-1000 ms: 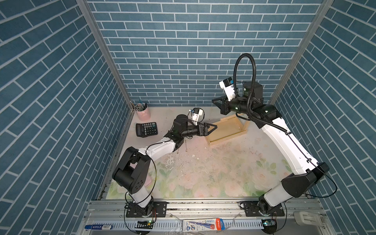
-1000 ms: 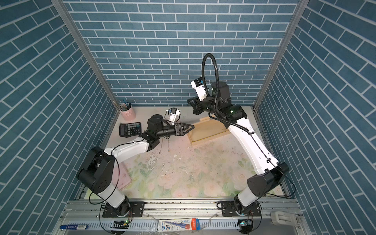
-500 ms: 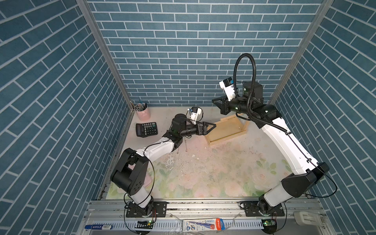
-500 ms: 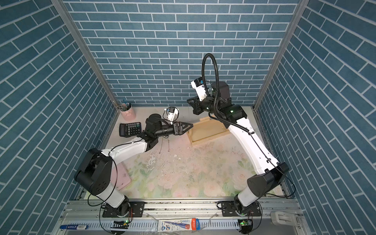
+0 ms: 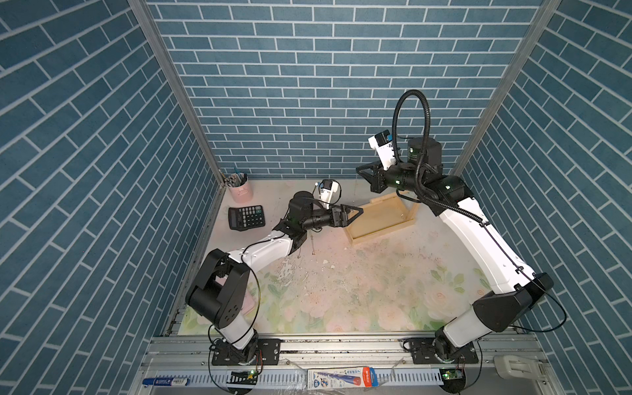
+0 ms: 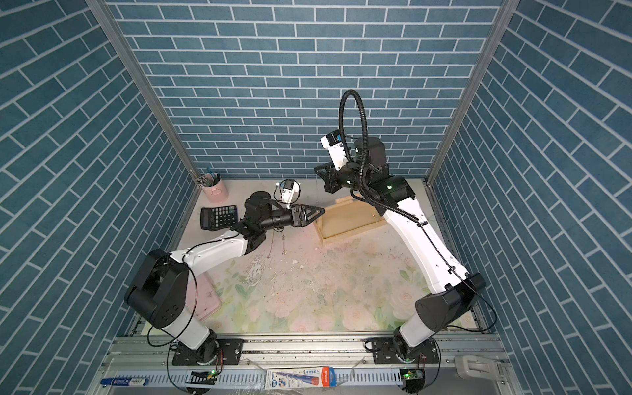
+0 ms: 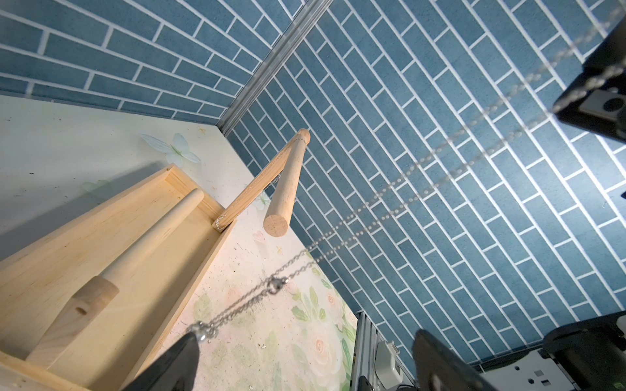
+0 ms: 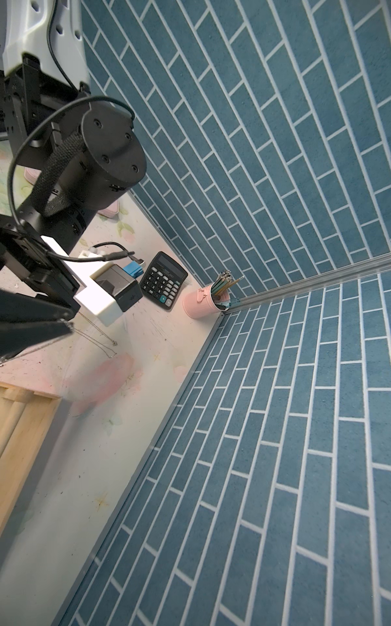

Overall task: Take the necklace off the jewelry display stand
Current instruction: Take off the necklace from the stand.

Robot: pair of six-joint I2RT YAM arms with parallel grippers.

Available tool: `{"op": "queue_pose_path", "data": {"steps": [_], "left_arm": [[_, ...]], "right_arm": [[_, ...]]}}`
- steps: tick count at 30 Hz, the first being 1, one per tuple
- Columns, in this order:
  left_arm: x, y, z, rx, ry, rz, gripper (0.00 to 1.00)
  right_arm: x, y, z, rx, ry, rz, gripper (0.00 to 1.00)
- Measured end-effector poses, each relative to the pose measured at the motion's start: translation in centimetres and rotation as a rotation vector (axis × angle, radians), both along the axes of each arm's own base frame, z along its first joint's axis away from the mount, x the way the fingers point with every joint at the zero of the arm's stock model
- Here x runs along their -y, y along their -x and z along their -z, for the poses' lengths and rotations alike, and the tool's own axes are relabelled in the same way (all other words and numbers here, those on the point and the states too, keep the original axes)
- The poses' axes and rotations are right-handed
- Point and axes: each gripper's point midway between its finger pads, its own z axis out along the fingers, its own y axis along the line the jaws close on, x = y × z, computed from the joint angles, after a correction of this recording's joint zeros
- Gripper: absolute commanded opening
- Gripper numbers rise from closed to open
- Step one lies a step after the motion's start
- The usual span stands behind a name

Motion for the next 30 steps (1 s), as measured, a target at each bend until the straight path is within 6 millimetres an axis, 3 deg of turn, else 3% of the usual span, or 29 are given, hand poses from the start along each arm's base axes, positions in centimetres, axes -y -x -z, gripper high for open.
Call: {"op": "queue_pose_path", "data": {"steps": [10, 30], "left_arm": [[0.01, -0.23, 0.55, -0.005, -0.01, -0.005, 0.99], [-0.02, -0.24, 0.83, -0.011, -0.019, -0.007, 0.95]], "right_arm": [[-0.28, 0.46, -1.0, 0.017, -0.011, -0.011, 0.0], [-0.65, 0.8, -0.99, 0.017, -0.011, -0.021, 0.0]]}}
